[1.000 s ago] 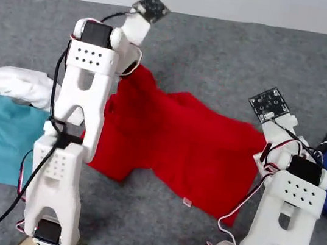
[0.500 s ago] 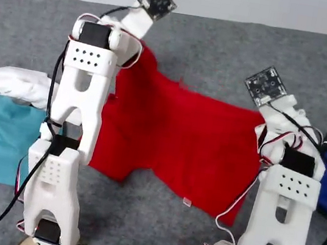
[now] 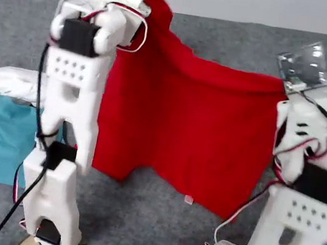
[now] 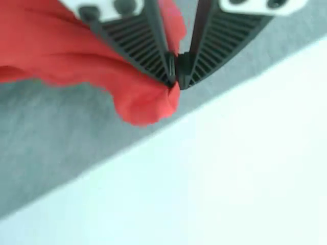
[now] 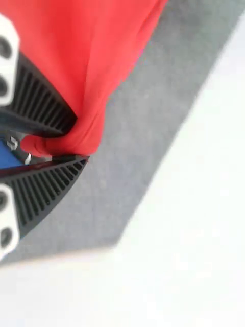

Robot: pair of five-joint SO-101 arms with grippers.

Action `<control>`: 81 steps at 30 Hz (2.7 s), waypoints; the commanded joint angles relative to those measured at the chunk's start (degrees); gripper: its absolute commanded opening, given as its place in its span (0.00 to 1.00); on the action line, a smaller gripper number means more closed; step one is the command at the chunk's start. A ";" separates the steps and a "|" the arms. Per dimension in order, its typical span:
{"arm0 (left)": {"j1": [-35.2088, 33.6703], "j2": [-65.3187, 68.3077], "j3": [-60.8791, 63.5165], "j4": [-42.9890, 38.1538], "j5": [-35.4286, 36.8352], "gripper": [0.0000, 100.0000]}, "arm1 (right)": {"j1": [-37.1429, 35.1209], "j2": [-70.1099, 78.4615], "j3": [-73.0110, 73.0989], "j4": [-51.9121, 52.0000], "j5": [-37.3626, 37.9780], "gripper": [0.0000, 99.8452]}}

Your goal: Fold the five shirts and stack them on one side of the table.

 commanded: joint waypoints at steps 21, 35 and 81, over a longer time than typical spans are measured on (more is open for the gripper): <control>1.67 -26.90 -23.43 10.11 -11.34 0.00 | 6.90 -16.22 -18.20 9.36 2.46 0.01; 1.67 -31.30 -23.43 14.15 -17.67 0.00 | 9.80 -16.66 -23.21 9.19 4.75 0.01; -9.32 -35.34 100.62 -58.11 -17.76 0.00 | -2.86 24.84 15.91 -28.00 4.84 0.01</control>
